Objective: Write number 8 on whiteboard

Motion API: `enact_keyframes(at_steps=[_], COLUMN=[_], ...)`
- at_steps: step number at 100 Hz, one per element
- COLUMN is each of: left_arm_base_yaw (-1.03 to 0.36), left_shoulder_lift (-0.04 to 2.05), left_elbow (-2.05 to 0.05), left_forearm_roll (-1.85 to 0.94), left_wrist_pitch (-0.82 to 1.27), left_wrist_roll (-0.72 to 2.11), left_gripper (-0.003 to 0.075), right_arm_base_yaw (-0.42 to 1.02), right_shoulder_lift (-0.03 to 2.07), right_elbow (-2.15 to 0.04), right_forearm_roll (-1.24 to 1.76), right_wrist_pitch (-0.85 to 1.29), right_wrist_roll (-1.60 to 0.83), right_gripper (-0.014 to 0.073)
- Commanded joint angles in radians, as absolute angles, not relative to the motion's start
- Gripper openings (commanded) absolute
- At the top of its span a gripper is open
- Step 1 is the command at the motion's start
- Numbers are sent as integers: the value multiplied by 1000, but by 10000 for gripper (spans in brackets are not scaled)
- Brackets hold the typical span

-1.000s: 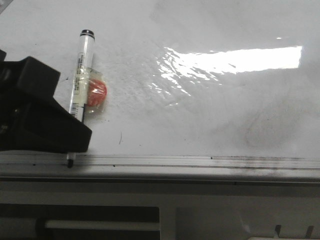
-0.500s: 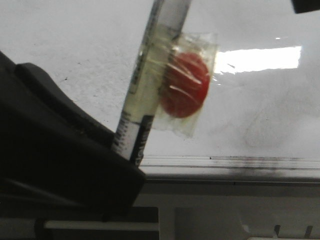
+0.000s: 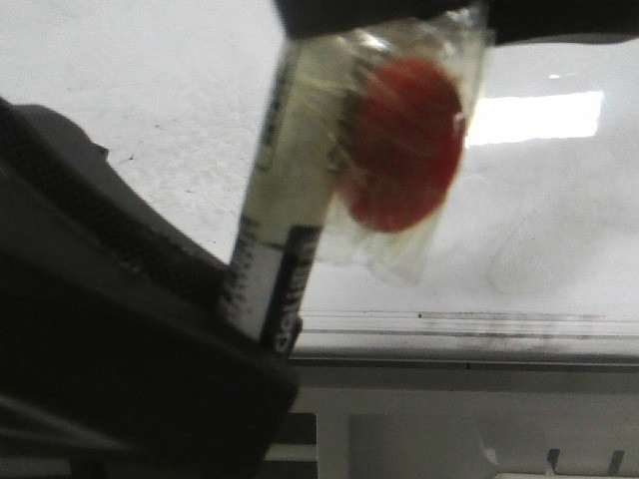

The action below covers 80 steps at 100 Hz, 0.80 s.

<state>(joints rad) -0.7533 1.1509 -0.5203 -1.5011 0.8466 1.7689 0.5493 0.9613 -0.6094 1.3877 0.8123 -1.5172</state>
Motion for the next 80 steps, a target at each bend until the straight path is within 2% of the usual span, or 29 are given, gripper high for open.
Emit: enact_keyframes(at_steps=[1,9,22,29,34,39,40,44,51,59,71,80], left_arm_base_yaw=[-754,-754,-754,-754,-754,-752,-752,-752,-752,-752,-752,-752], left_shoulder_lift=[1132,1132,1132,1132,1125,1113,1108,1092,1055,994,888,803], left_elbow=[-546,-546,-548,-548,-548,-548,-548,-548,-548,-548,-548,-548], left_forearm_roll=[-1562,-1562,-1573,-1611,-1641,-1651,-1651,-1649,-1631,-1562,-1425,-1299], left_wrist_pitch=[903,911,911,911,909,905,904,901,879,843,762,657], left_wrist_roll=[1770,1770,1762,1762,1762,1762,1762,1748,1688,1602,1457,1301], left_gripper=[-20,-20,-20,-4,46,133,179,262,414,518,491,412], right_arm_base_yaw=[591,627,651,651,651,651,651,651,651,651,652,658], right_shoulder_lift=[986,1004,1021,1021,1021,1018,1016,1013,1007,1005,1001,974], right_elbow=[-656,-658,-658,-658,-660,-670,-674,-693,-743,-846,-1015,-1084], right_forearm_roll=[1456,1456,1454,1454,1446,1412,1395,1332,1131,858,575,457], right_wrist_pitch=[786,721,695,691,691,691,689,679,685,748,868,829], right_wrist_roll=[-1536,-1536,-1536,-1536,-1536,-1521,-1515,-1467,-1304,-1073,-864,-778], right_gripper=[420,289,-69,-58,-58,-58,-58,-58,-58,-58,-50,-38])
